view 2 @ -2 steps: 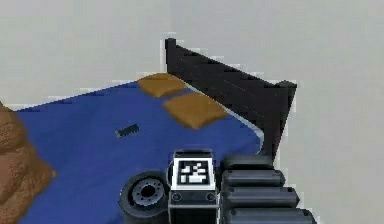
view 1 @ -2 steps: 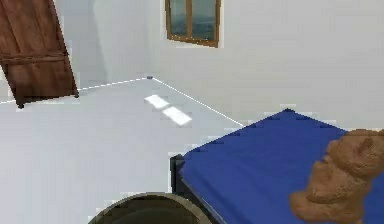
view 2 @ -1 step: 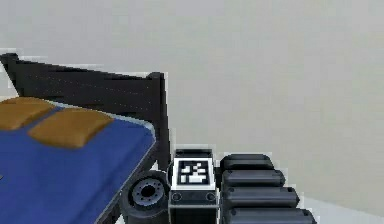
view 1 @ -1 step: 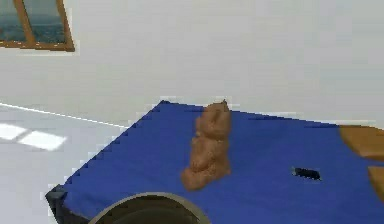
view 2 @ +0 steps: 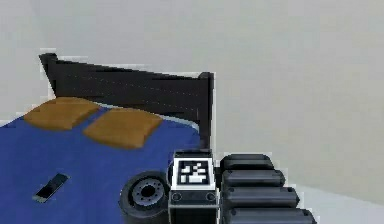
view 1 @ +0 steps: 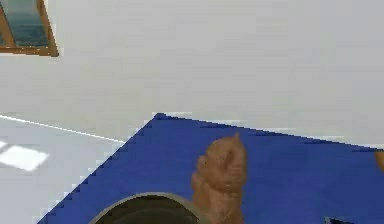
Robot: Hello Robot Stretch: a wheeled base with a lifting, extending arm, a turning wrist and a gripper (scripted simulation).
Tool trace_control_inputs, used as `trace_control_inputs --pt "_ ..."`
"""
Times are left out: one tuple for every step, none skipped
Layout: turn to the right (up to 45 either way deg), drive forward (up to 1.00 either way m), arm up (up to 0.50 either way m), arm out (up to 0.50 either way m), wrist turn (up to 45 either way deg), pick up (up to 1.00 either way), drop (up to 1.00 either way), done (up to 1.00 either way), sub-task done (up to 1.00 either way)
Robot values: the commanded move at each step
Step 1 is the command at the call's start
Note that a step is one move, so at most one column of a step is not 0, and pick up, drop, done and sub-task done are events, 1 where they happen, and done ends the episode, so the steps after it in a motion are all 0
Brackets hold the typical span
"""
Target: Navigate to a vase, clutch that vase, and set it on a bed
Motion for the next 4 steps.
trace_control_inputs --pt "45.0 0.00 0.00 0.00 0.0 0.00 0.00 0.00 0.00" --pt "9.0 0.00 0.00 0.00 0.0 0.00 0.00 0.00 0.00" --pt "-45.0 0.00 0.00 0.00 0.0 0.00 0.00 0.00 0.00" --pt "-12.0 0.00 0.00 0.00 0.0 0.00 0.00 0.00 0.00"
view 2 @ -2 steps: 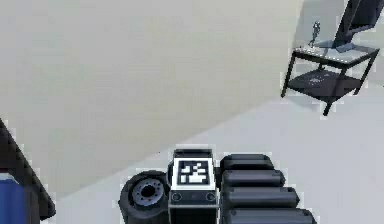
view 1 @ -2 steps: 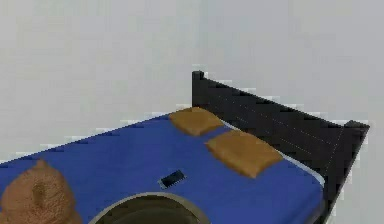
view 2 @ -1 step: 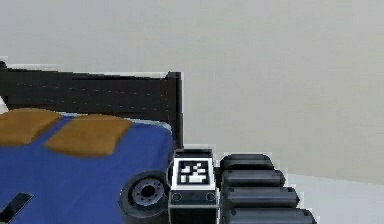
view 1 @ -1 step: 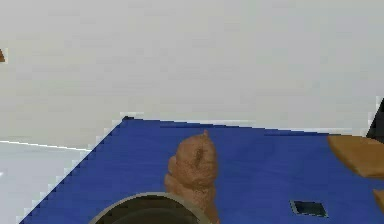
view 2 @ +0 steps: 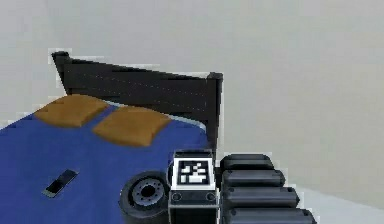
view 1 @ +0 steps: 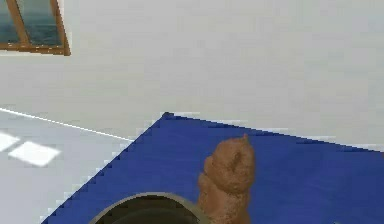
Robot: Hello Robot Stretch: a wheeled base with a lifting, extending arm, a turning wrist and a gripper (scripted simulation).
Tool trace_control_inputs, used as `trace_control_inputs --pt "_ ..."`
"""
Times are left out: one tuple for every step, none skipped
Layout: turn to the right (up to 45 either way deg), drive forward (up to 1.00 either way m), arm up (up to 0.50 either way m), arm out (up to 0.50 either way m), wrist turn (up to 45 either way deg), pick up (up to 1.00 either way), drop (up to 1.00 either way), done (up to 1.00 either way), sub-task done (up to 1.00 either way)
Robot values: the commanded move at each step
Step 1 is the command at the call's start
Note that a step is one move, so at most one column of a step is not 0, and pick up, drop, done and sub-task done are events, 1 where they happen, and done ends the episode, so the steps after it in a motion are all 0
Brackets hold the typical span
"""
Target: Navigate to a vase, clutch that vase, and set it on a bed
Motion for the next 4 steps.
trace_control_inputs --pt "45.0 0.00 0.00 0.00 0.0 0.00 0.00 0.00 0.00" --pt "6.0 0.00 0.00 0.00 0.0 0.00 0.00 0.00 0.00" --pt "-42.0 0.00 0.00 0.00 0.0 0.00 0.00 0.00 0.00" --pt "42.0 0.00 0.00 0.00 0.0 0.00 0.00 0.00 0.00"
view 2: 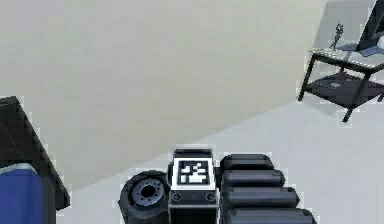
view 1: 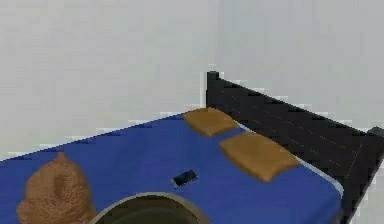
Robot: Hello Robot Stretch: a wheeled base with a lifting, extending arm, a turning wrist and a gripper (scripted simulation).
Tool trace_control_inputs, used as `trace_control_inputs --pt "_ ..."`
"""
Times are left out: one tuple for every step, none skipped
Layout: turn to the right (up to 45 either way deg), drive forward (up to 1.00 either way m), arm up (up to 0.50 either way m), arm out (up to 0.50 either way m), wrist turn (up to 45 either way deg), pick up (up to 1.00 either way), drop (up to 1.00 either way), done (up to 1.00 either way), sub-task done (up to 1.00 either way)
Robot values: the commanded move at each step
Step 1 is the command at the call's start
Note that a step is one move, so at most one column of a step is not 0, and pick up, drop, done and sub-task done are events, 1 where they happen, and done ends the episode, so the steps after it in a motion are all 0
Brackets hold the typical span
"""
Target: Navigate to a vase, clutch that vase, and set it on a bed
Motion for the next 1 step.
trace_control_inputs --pt "45.0 0.00 0.00 0.00 0.0 0.00 0.00 0.00 0.00"
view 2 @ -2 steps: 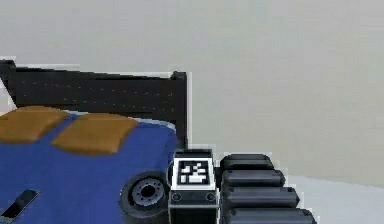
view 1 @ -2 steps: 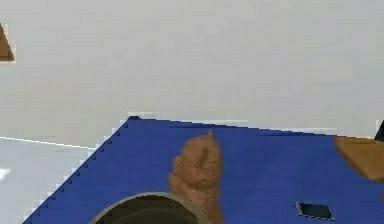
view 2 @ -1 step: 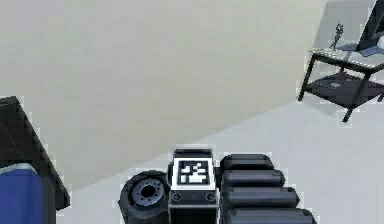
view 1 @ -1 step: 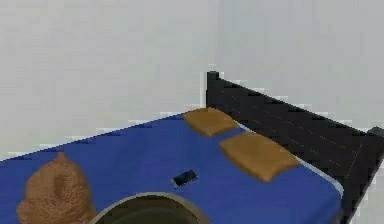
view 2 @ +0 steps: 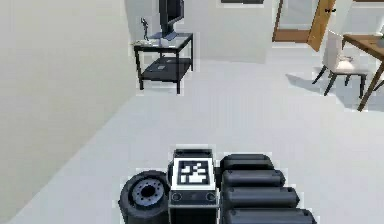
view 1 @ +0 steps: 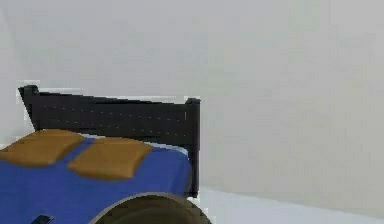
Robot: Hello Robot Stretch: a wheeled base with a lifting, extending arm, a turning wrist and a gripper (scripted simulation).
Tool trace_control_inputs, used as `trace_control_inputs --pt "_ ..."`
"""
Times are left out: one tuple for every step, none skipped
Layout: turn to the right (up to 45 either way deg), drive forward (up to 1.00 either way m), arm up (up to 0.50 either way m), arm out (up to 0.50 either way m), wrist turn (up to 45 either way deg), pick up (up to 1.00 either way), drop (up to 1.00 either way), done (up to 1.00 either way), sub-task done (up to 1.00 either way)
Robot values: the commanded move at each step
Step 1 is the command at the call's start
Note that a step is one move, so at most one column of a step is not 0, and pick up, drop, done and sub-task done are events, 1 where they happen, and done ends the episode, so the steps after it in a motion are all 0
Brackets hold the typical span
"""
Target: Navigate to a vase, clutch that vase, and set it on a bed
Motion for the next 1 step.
trace_control_inputs --pt "0.0 0.05 0.00 0.00 0.0 0.00 0.00 0.00 0.00"
